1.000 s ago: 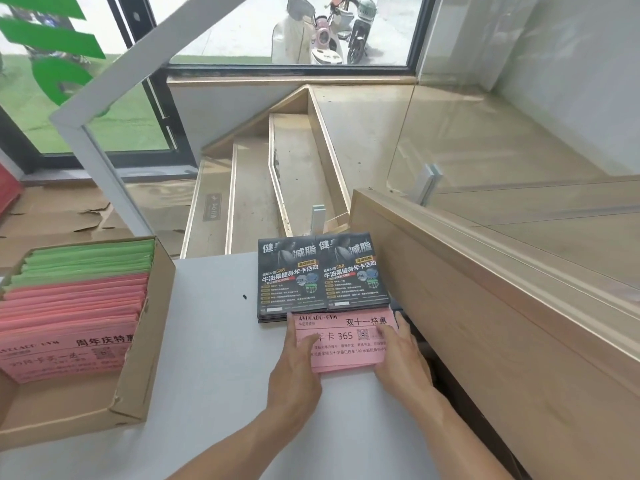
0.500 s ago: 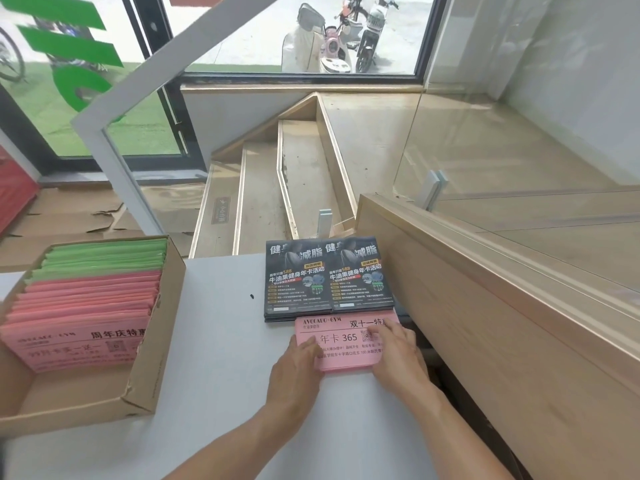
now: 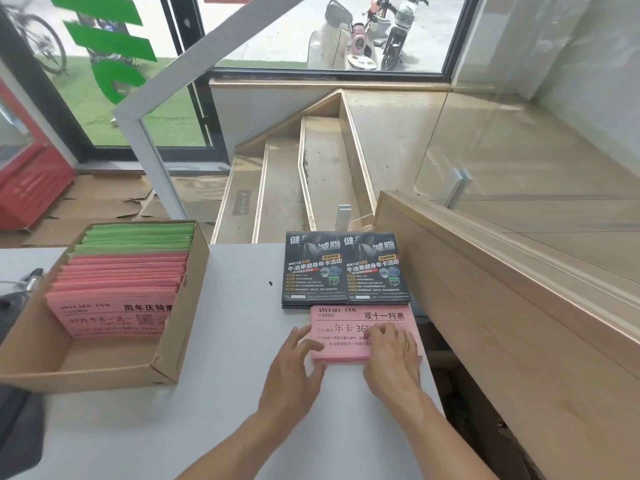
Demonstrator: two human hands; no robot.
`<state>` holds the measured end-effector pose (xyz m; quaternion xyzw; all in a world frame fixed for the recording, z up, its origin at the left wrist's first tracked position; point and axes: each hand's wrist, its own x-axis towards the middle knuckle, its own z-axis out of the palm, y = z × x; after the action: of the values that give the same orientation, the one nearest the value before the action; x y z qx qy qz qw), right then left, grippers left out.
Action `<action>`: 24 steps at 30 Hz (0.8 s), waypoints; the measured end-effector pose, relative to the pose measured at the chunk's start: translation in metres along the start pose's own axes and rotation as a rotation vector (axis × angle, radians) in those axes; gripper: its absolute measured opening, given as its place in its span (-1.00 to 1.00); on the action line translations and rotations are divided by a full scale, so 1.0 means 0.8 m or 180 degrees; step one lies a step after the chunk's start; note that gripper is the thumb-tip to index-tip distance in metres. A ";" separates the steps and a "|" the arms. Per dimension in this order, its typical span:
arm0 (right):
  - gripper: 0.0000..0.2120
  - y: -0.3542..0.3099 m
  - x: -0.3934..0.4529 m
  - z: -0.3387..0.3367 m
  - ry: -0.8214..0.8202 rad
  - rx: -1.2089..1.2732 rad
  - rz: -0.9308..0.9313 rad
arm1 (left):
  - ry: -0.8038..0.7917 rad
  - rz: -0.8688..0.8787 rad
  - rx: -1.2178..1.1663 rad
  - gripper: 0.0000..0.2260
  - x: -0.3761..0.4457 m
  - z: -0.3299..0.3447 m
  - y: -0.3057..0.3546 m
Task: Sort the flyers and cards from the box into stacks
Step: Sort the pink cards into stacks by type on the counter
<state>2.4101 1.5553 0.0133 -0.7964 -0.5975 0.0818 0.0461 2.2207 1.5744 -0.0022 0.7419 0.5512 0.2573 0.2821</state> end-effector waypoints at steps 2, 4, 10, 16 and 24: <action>-0.54 -0.005 -0.002 0.002 0.0032 0.0068 0.0031 | 0.0135 0.0084 -0.0136 -0.85 -0.014 -0.019 -0.007; -0.49 -0.023 0.000 -0.003 0.0232 0.0334 0.0009 | 0.0371 0.0234 -0.0233 -0.83 -0.023 -0.043 -0.017; -0.54 -0.142 0.001 -0.013 0.0173 0.1088 -0.0640 | 0.1251 0.0284 -0.0407 -0.78 -0.025 -0.136 -0.057; -0.59 -0.311 0.004 -0.007 0.0359 0.1654 -0.1435 | 0.1755 0.0121 -0.0124 -0.81 -0.015 -0.257 -0.144; -0.45 -0.453 0.025 0.016 0.0188 0.0597 -0.1577 | 0.0586 -0.0141 0.1265 -0.45 0.022 -0.381 -0.274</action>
<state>2.0709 1.6764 0.0614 -0.6201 -0.7624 0.0997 0.1558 1.8664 1.6835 0.0609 0.7440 0.6307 0.2039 0.0845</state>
